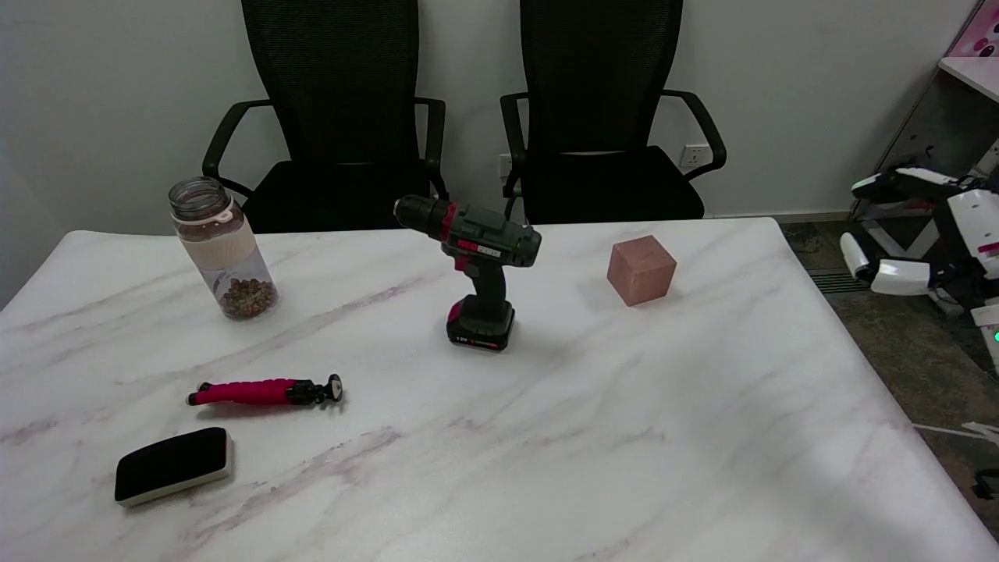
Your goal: Pick up the power screwdriver.
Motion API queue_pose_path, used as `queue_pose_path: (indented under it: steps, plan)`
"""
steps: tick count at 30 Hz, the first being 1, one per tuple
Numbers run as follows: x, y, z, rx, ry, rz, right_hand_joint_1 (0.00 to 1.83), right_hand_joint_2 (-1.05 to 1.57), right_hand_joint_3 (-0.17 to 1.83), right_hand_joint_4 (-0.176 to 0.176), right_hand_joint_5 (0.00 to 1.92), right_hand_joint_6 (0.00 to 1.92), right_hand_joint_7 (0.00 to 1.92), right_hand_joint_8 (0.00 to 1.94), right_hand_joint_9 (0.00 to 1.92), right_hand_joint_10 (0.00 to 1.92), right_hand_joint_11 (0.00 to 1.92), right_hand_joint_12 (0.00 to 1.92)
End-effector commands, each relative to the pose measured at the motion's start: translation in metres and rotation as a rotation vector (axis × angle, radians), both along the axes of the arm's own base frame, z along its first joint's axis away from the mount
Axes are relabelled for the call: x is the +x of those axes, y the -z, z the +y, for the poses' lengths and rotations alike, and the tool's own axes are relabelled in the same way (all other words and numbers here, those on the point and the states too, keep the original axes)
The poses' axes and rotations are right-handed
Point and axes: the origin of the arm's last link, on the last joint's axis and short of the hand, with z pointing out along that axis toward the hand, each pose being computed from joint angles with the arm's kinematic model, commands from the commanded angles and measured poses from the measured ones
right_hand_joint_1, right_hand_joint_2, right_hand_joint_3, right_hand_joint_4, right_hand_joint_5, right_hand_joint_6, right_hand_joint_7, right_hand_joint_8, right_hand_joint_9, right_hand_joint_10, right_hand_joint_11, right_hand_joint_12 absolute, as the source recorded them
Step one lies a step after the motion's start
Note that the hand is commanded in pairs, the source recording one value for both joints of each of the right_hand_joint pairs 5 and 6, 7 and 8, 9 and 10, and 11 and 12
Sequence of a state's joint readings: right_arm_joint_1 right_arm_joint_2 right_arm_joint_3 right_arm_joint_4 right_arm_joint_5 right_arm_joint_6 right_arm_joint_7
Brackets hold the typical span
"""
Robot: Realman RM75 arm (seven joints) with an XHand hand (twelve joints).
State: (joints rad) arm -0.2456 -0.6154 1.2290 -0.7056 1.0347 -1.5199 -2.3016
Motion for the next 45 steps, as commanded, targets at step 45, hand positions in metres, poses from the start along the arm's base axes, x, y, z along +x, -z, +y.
queue_pose_path:
  steps: [45]
  plan:
    - [-0.072, 0.282, -0.12, 0.624, 0.266, -0.603, 0.84, 0.44, 1.08, -0.176, 0.79, 0.79, 0.79, 0.79, 0.7, 0.7, 0.68, 0.68]
